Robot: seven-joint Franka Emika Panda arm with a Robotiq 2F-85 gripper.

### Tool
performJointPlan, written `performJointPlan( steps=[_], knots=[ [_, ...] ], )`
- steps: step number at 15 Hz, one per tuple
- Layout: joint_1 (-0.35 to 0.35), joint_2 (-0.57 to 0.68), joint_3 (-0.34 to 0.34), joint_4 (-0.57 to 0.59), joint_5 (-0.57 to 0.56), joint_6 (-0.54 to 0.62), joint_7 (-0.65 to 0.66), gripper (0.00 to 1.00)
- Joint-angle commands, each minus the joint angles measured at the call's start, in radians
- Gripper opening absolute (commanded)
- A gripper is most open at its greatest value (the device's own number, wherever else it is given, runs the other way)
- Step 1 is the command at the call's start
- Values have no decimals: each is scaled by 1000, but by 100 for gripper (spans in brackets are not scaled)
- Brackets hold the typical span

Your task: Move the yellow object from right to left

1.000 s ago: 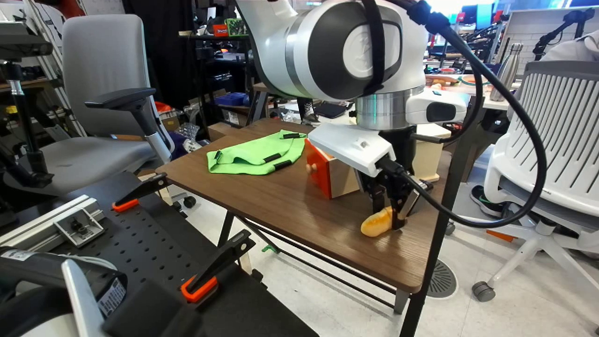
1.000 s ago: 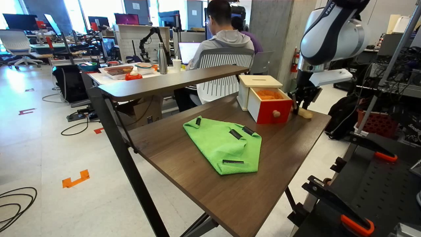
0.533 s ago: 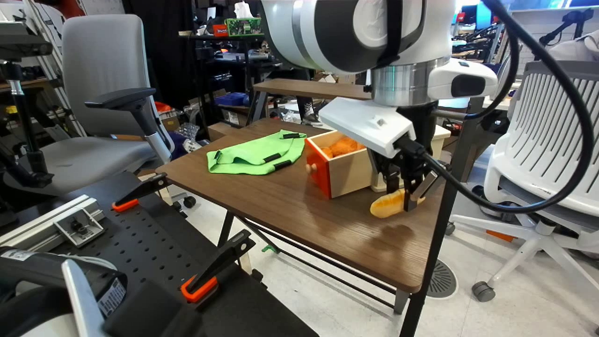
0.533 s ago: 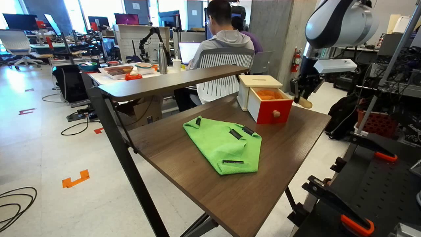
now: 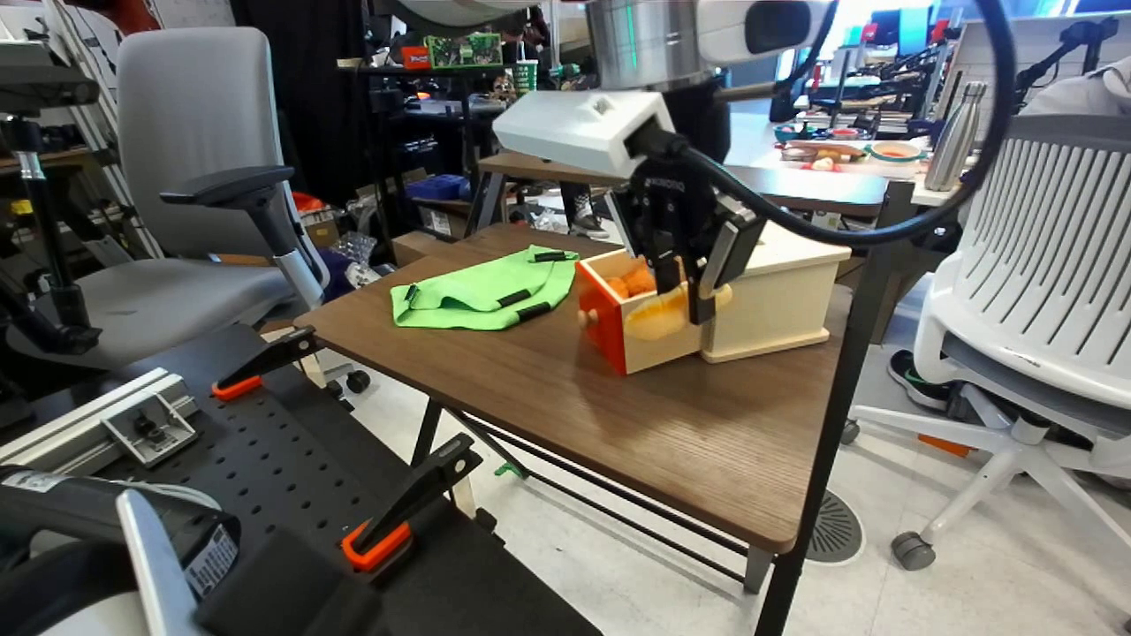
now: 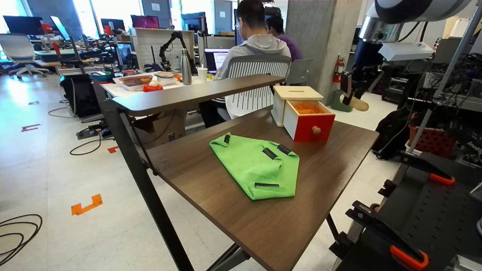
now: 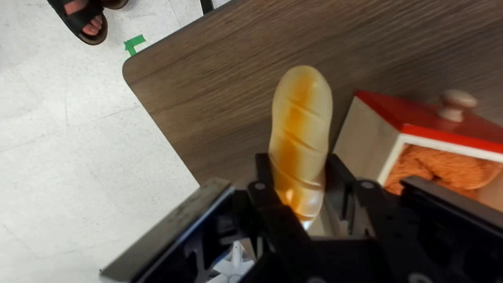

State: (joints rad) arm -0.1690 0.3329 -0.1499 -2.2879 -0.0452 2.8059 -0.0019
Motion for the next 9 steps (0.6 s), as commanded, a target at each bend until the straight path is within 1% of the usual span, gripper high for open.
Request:
performJointPlan(
  steps=[1,4,8,9],
  knots=[
    [118,-110,-29,-105,-92,45,99,12],
    [207,-139,-17,-132,-173,67,196,12],
    [312,-121,-11,-94,-256,66,332,12],
    [322,-102,-1,-71,-254,66,341,12]
  ],
)
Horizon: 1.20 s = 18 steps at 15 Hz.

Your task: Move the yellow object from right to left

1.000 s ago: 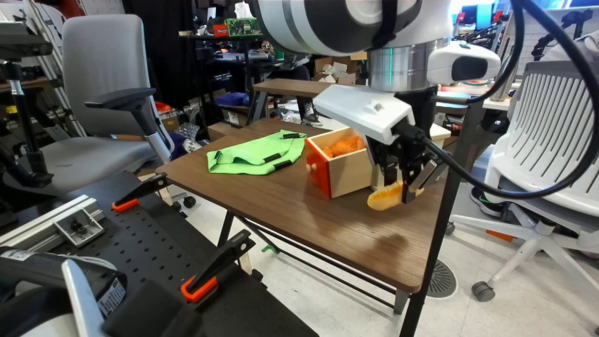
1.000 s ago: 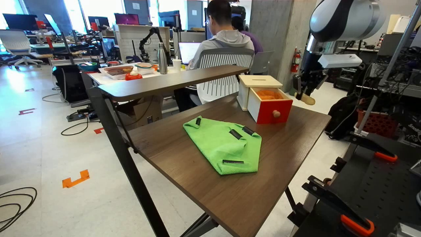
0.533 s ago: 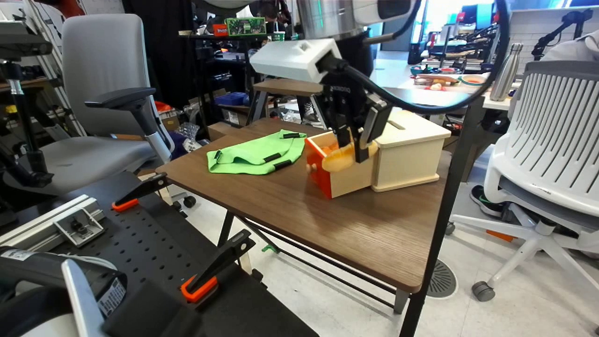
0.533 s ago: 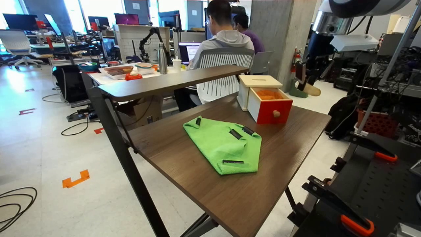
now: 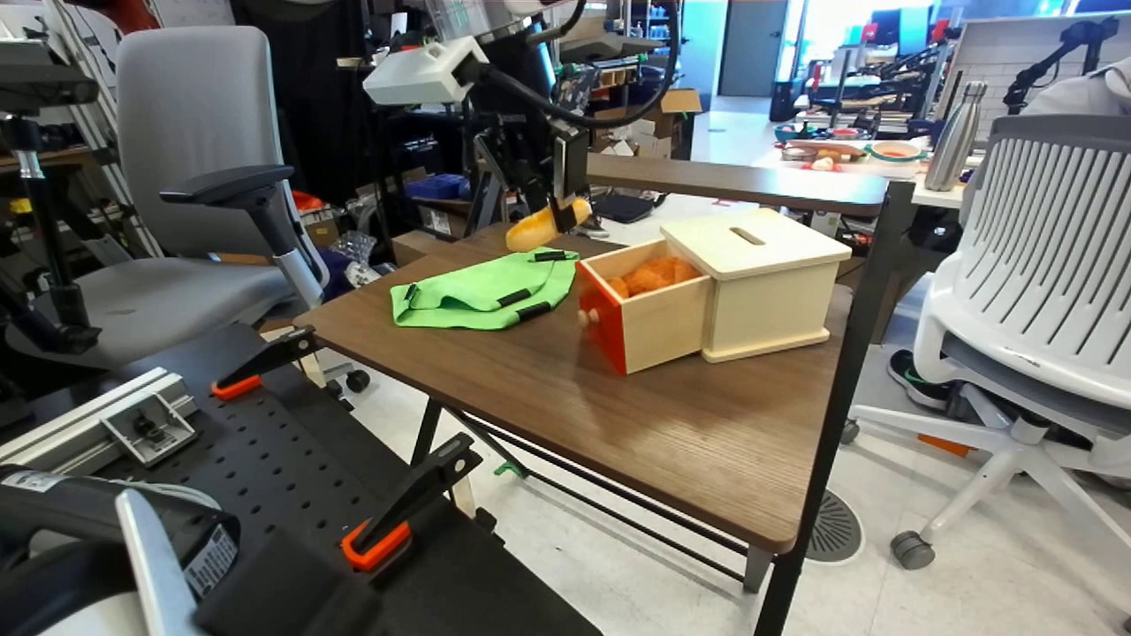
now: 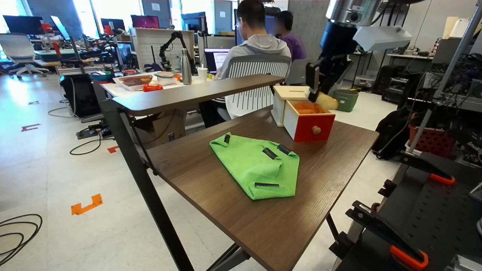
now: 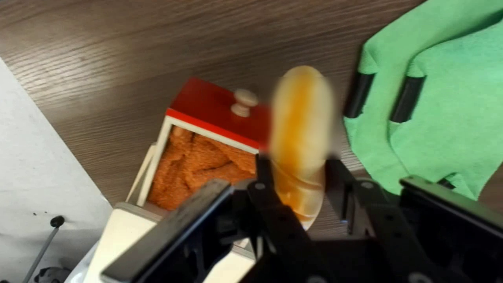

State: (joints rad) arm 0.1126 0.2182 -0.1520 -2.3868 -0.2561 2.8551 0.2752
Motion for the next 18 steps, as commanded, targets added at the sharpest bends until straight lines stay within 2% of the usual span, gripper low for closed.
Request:
performJointPlan(
  steps=[1,7,9,18],
  knots=[
    [52,31,7,53,-44,13,75,12],
    [105,170,23,236,-10,-35,98,12],
    [92,235,43,311,32,-61,66,12],
    [85,569,25,726,104,-287,72,12]
  ],
)
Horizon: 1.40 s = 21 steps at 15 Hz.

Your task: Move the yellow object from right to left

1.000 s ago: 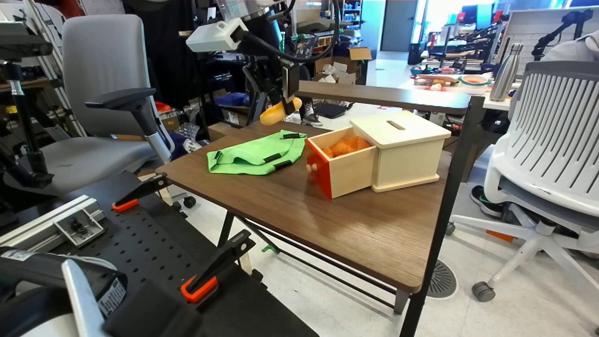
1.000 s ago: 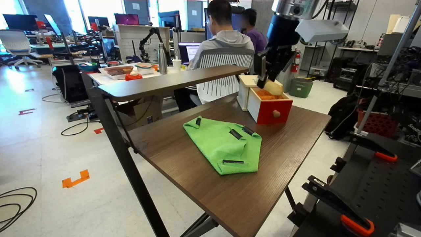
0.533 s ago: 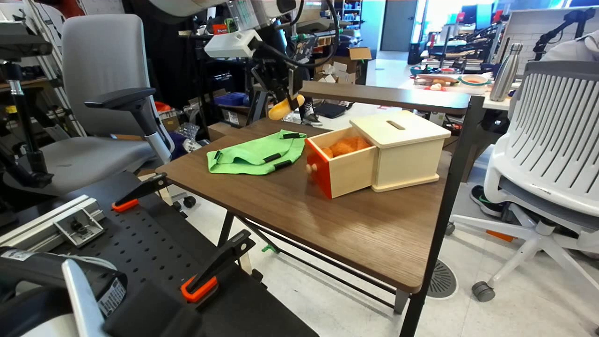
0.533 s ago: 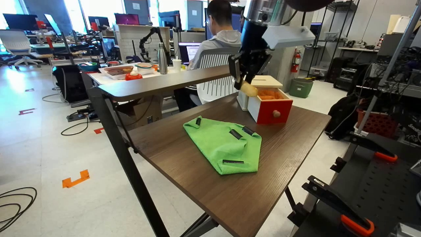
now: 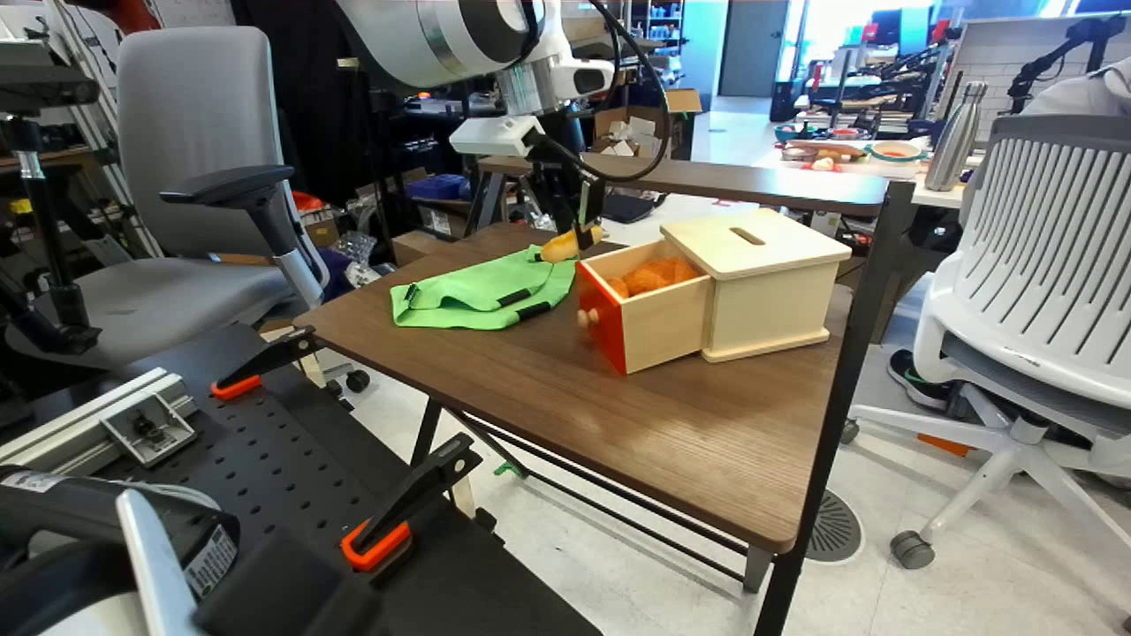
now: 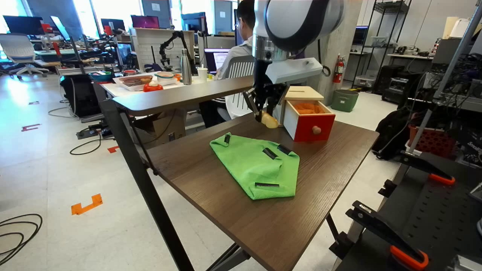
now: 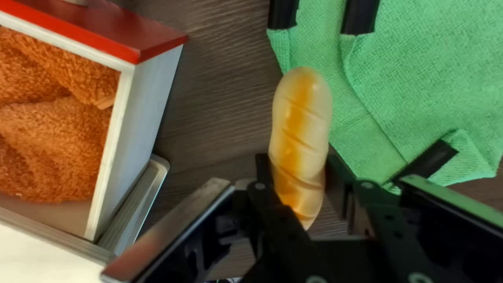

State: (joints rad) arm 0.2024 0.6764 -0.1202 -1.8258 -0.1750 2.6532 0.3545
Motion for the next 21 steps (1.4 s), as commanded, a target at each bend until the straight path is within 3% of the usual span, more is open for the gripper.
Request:
performJointPlan(
  steps=[1,8,16,17,18,21],
  knots=[
    [-7,139,-9,206,27,-106,-7,12],
    [-6,308,-34,439,17,-234,4,12],
    [2,334,-26,478,11,-294,1,12],
    [0,326,-23,469,14,-299,-2,50],
    [0,314,-22,453,13,-297,-5,63],
    [8,273,-28,392,6,-262,6,83]
  ],
)
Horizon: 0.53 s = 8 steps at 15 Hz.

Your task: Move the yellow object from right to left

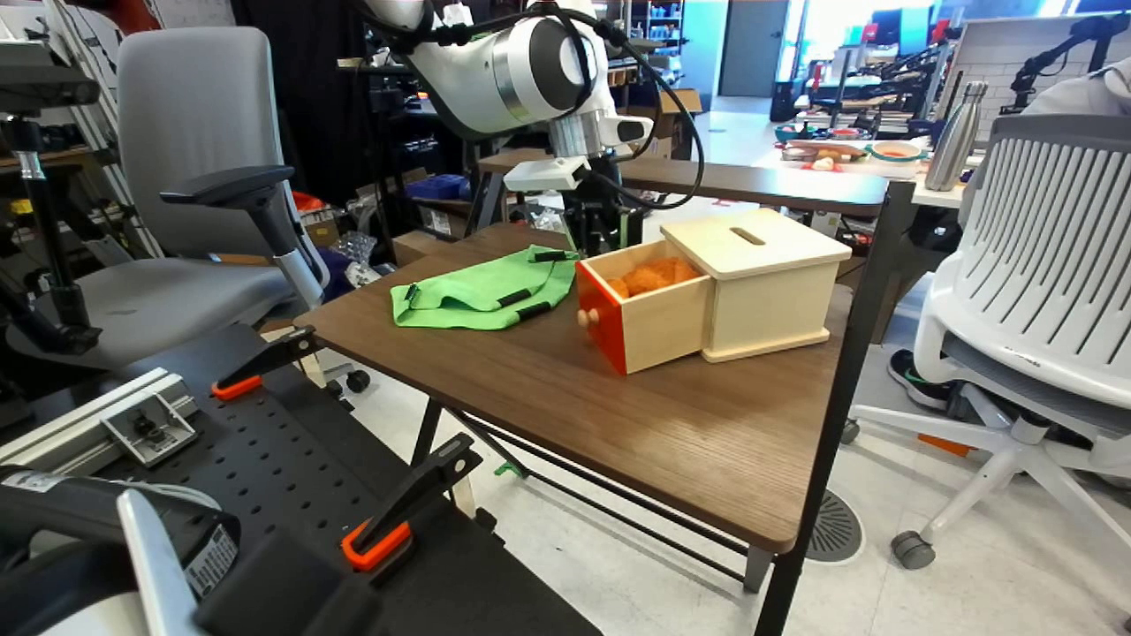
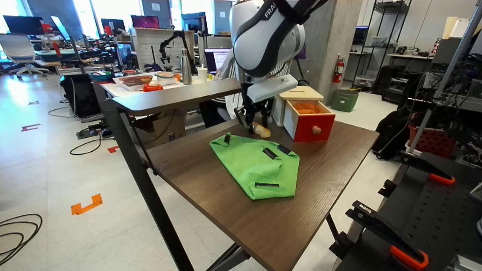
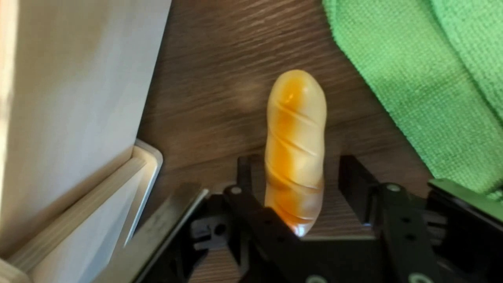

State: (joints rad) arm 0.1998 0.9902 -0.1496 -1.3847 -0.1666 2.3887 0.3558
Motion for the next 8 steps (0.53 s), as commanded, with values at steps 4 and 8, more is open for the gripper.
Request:
performJointPlan(
  steps=[4,8],
  knots=[
    [35,-175,-2,-221,-11,70,19,100],
    [57,-345,-6,-408,-16,172,42,100]
  ],
)
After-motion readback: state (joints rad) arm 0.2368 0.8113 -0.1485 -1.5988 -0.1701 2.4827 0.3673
